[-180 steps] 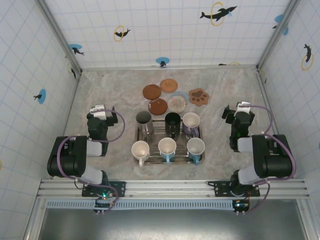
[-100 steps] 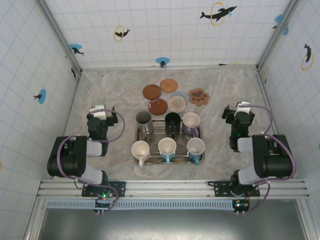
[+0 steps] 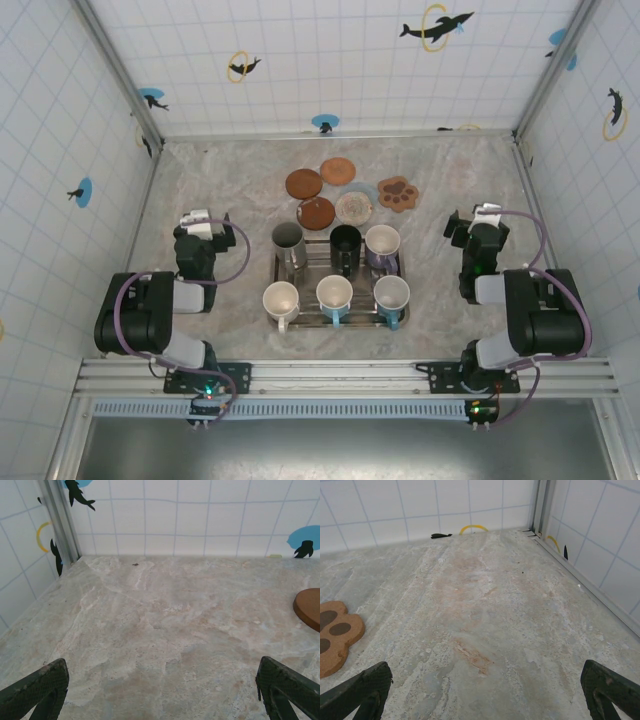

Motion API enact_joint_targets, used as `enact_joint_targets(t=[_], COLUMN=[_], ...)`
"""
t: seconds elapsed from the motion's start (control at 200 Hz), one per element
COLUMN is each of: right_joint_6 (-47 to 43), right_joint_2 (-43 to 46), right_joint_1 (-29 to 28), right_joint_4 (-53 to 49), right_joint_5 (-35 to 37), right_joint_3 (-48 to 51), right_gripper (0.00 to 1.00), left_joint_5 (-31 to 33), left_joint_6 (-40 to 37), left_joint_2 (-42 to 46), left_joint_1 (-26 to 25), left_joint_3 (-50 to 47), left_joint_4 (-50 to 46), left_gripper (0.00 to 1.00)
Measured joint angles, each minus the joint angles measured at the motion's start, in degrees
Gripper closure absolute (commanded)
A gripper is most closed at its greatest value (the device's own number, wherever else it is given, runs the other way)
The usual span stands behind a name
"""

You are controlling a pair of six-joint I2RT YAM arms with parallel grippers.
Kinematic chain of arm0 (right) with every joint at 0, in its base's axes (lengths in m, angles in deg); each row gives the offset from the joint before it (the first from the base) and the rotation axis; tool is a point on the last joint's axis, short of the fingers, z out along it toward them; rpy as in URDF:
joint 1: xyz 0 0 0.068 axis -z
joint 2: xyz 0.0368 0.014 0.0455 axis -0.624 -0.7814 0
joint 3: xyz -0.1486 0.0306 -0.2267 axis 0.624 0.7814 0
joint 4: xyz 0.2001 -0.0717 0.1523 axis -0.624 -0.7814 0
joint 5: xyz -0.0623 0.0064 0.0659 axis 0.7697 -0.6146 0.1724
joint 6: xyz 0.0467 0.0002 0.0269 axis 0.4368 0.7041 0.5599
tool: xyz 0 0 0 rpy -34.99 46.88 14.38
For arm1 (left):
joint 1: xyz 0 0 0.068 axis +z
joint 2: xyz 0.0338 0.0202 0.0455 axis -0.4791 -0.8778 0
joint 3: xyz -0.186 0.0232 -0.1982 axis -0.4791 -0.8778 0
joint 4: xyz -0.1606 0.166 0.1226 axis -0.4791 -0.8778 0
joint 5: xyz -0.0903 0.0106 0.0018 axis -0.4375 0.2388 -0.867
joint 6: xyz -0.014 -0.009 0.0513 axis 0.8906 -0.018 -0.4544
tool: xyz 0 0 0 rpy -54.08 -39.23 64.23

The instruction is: Place the cup by the coaster

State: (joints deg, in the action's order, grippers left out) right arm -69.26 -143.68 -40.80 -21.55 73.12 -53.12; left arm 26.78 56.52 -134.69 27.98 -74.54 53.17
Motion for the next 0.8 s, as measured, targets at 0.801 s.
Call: enact_joint_targets(t=[0.801], right_joint_6=[3.6], right_joint_2=[9.6], right_joint_1=[-6.1], right_joint_4=[-51.4], right_joint_5=[3.3], right_joint_3=[-33.7], right_gripper=[0.00], left_joint_5=[-1.8], left_joint_6=[7.4], left_joint_2=[9.8], left_joint_1=[-0.6], left_joint_3=[25.0], left_joint_4=[-40.0], left_gripper=[0.23])
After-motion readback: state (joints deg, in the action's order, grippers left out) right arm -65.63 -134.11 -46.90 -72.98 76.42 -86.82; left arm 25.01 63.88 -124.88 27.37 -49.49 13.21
